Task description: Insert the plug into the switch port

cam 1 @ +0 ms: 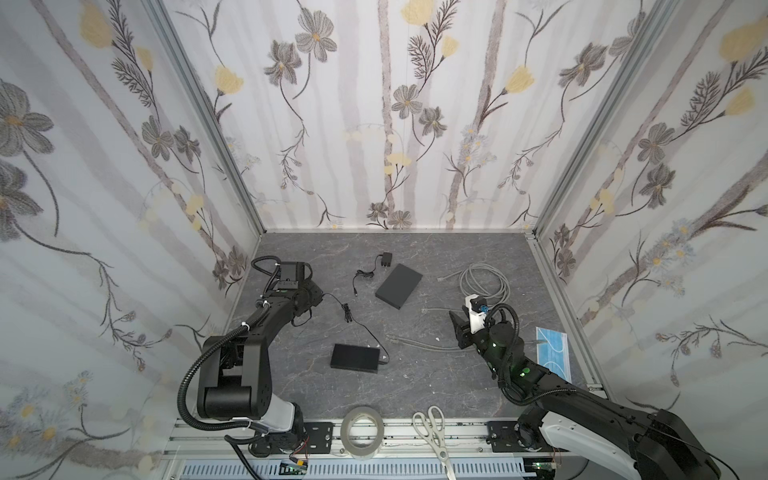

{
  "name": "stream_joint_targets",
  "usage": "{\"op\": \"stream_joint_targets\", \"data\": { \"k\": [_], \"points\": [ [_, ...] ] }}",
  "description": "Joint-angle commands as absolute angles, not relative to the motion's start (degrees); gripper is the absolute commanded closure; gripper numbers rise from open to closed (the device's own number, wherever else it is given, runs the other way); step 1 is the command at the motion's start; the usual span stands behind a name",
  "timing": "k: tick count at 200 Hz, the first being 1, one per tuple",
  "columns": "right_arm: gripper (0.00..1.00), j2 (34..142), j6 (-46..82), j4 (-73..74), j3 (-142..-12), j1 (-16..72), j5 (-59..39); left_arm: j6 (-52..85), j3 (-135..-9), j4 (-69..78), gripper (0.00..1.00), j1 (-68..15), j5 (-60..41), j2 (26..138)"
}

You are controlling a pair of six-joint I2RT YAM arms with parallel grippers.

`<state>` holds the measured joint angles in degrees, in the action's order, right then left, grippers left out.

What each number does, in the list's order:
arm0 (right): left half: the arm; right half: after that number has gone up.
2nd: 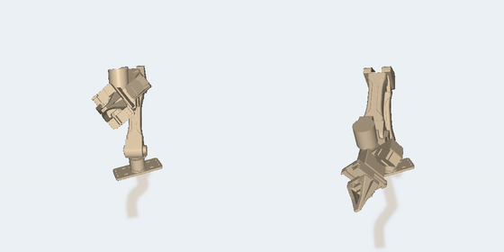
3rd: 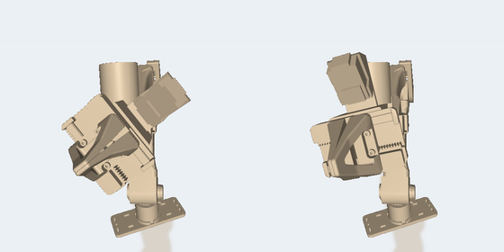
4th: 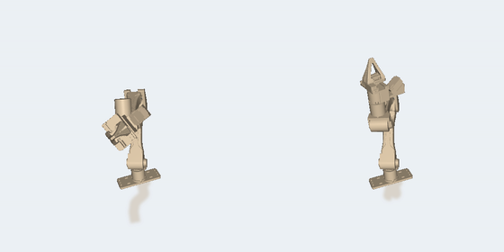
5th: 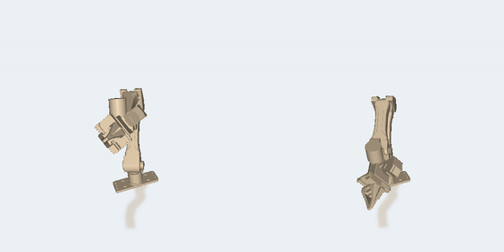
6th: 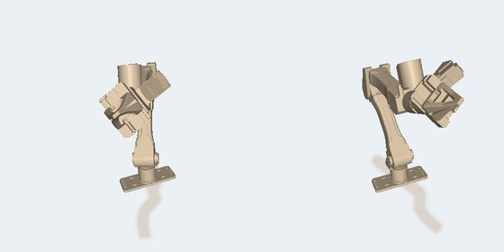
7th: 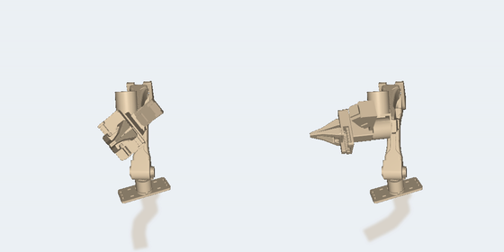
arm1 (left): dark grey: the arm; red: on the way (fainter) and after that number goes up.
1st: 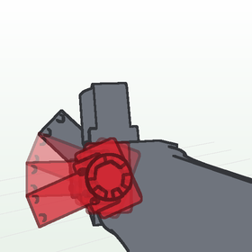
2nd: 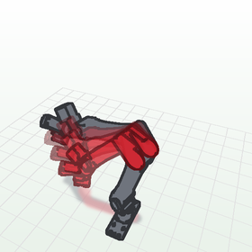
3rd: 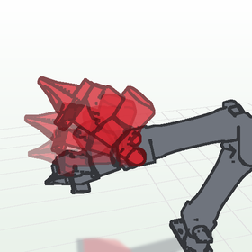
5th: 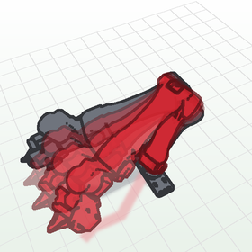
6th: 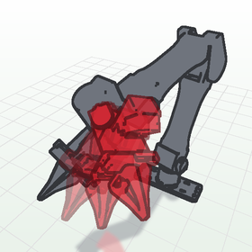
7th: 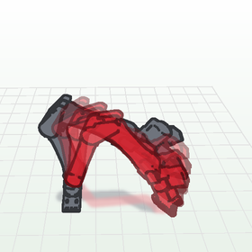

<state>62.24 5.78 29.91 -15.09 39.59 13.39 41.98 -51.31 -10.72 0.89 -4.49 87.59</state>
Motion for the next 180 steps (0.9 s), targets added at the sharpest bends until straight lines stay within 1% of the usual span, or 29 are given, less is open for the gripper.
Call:
{"op": "stream_joint_targets", "data": {
  "k": [1, 49, 75, 112, 164, 174, 180],
  "points": [
    [0.55, 62.68, 6.26, 29.67, -15.29, 39.64, 12.92, 44.89, -53.02, -6.27, 0.69, 3.87, -1.83, 90.22],
    [0.55, 63.96, 6.11, 29.47, -15.69, 39.62, 12.54, 47.9, -59.39, -4.31, 0.7, 11.85, -3.02, 101.42],
    [0.56, 64.84, 5.98, 29.06, -16.15, 39.62, 12.57, 49.13, -60.05, -4.35, 0.7, 15.02, -2.46, 103.2],
    [0.56, 66.21, 6.13, 29.2, -16.84, 39.66, 11.4, 50.16, -60.41, -6.58, 0.64, 16.11, 0.47, 102.47],
    [0.56, 68.2, 6.37, 28.48, -17.78, 39.71, 10.55, 52.38, -62.72, -9.88, 0.63, 16.15, 0.7, 106.03],
    [0.56, 68.15, 6.33, 28.39, -17.82, 39.71, 10.4, 52.09, -62.49, -9.58, 0.6, 16.13, 0.46, 106.32],
    [0.56, 68.12, 6.34, 28.39, -17.81, 39.65, 10.46, 51.67, -62.52, -9.42, 0.56, 16.13, 0.09, 106.49]
  ]
}}
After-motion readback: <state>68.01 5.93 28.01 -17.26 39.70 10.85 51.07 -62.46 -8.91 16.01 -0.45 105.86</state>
